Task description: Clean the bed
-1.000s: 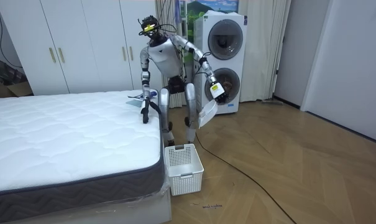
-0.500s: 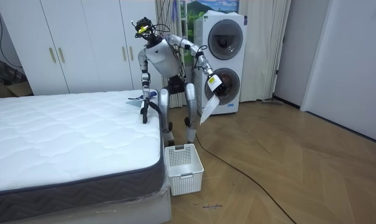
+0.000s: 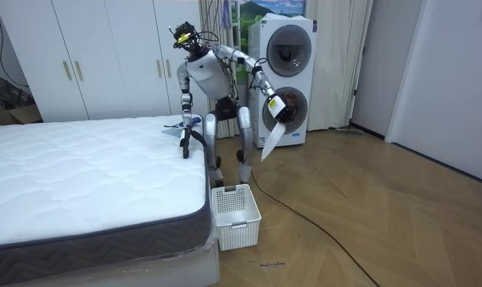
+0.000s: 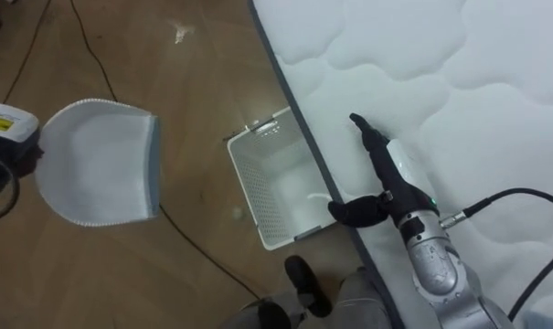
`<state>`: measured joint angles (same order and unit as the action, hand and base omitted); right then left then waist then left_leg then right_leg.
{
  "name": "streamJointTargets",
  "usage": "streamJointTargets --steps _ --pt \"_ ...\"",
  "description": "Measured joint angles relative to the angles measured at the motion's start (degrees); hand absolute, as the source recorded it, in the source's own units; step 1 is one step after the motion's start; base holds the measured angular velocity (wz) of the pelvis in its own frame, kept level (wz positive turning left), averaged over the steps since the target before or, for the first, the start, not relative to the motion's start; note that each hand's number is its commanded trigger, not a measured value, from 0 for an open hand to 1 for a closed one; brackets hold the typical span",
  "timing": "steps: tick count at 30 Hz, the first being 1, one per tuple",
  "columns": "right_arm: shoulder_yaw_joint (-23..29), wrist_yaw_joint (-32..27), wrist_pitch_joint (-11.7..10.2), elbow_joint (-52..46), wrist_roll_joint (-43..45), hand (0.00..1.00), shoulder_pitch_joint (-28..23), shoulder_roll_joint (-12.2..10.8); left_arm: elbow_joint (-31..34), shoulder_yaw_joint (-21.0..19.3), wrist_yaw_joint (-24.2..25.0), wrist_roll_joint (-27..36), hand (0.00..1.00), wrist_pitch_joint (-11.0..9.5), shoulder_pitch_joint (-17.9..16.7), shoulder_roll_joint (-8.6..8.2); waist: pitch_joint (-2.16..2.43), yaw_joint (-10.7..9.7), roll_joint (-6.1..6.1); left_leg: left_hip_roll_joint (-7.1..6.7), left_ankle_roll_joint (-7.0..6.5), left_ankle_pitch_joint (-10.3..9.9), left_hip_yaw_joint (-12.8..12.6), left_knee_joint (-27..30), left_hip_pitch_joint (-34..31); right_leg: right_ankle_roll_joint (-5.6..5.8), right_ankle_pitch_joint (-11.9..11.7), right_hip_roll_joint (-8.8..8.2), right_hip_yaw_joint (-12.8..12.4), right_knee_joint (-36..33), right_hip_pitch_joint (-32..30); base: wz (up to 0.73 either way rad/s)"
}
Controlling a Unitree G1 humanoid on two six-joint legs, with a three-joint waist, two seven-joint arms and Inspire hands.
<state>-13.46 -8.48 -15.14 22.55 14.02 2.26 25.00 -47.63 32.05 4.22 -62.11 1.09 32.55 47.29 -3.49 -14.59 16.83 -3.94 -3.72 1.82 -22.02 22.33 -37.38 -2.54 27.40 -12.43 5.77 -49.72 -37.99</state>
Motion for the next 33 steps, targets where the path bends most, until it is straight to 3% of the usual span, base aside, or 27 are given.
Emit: streamJointTargets --steps 5,9,14,18,21,23,26,28,29,30,33 --pt "0.1 1.2 0.0 1.3 0.1 0.00 0.9 0.0 3.8 0.1 0.1 -4.3 1.00 0.2 1.1 0.61 0.12 -0.1 0.16 0.54 0.00 0.0 0.1 1.2 -0.6 -0.11 -0.1 0.32 0.2 -0.1 0.1 0.00" --pt "0.1 1.3 -0.5 1.7 -0.4 0.00 1.3 -0.1 7.2 3.9 0.2 -6.2 1.00 0.2 3.1 0.60 0.12 -0.2 0.16 0.65 0.00 0.0 0.1 1.0 -0.5 -0.06 -0.2 0.30 0.3 0.0 0.2 0.00" --pt "-0.2 1.7 -1.1 2.5 -2.1 0.00 1.6 -0.3 6.9 5.4 0.2 -6.0 1.00 0.2 3.7 0.61 0.11 -0.8 0.17 0.62 0.00 0.0 0.2 1.2 -0.3 -0.10 -0.2 0.49 0.6 0.3 1.0 0.01" --pt "-1.0 0.9 -1.0 2.6 -3.7 0.00 1.0 0.0 3.8 6.7 -1.9 -1.7 1.00 0.2 3.7 0.60 0.10 -0.7 0.25 0.66 -0.23 -0.2 0.4 1.4 0.5 -0.03 -0.3 0.66 0.7 0.9 2.3 -0.01" --pt "-1.0 0.7 -1.5 3.6 -5.2 0.00 1.0 0.1 0.6 6.8 -4.9 3.0 1.00 0.2 3.6 0.33 -0.02 -0.1 0.12 1.21 -1.82 -1.3 0.1 1.5 1.7 -0.03 -0.2 1.18 0.3 1.1 3.2 -0.13" --pt "-1.0 0.7 -1.9 3.6 -5.6 0.00 0.7 0.6 -0.3 6.7 -6.9 4.7 1.00 0.2 3.5 0.31 -0.04 0.3 0.09 1.31 -1.85 -1.4 0.2 1.5 1.7 -0.04 -0.2 1.13 0.0 1.3 3.0 -0.07" --pt "-1.1 0.6 -2.7 3.7 -6.9 0.00 0.6 1.2 0.2 6.3 -10.1 10.7 1.00 0.1 1.7 0.24 -0.62 0.9 -0.68 1.34 -1.49 -2.4 1.2 2.7 2.1 -0.04 -0.2 1.05 -0.9 1.0 3.1 -0.22" --pt "-1.3 0.6 -2.8 3.7 -7.7 0.00 0.7 1.1 1.2 4.3 -11.7 14.7 1.00 -0.3 -1.3 -0.52 -0.89 1.2 -1.14 1.20 -0.75 -4.3 4.9 4.4 2.1 0.02 -0.2 1.57 -1.9 1.0 3.5 -0.48" --pt "-1.3 0.5 -2.8 3.8 -8.6 0.00 0.5 0.8 1.7 1.0 -13.2 15.5 1.00 -0.9 -3.7 -2.02 -1.02 1.7 -1.87 1.04 -0.05 -5.2 6.7 5.5 2.1 0.14 -0.2 1.98 -2.9 1.1 3.8 -0.62" --pt "-1.3 0.5 -2.9 4.1 -9.5 0.00 0.3 0.1 2.5 -2.1 -14.4 15.4 1.00 -1.7 -5.3 -3.40 -0.95 3.1 -3.39 1.14 0.83 -6.1 8.4 6.2 2.2 0.31 -0.3 2.83 -4.7 1.0 3.5 -0.66" --pt "-1.6 0.5 -2.8 6.1 -9.8 0.00 0.1 -1.6 6.5 -7.6 -17.6 15.3 1.00 -3.1 -10.6 -6.08 -0.25 4.1 -6.15 1.55 1.53 -7.2 10.6 7.4 2.2 0.69 -1.2 4.71 -6.1 3.0 4.8 -0.40"
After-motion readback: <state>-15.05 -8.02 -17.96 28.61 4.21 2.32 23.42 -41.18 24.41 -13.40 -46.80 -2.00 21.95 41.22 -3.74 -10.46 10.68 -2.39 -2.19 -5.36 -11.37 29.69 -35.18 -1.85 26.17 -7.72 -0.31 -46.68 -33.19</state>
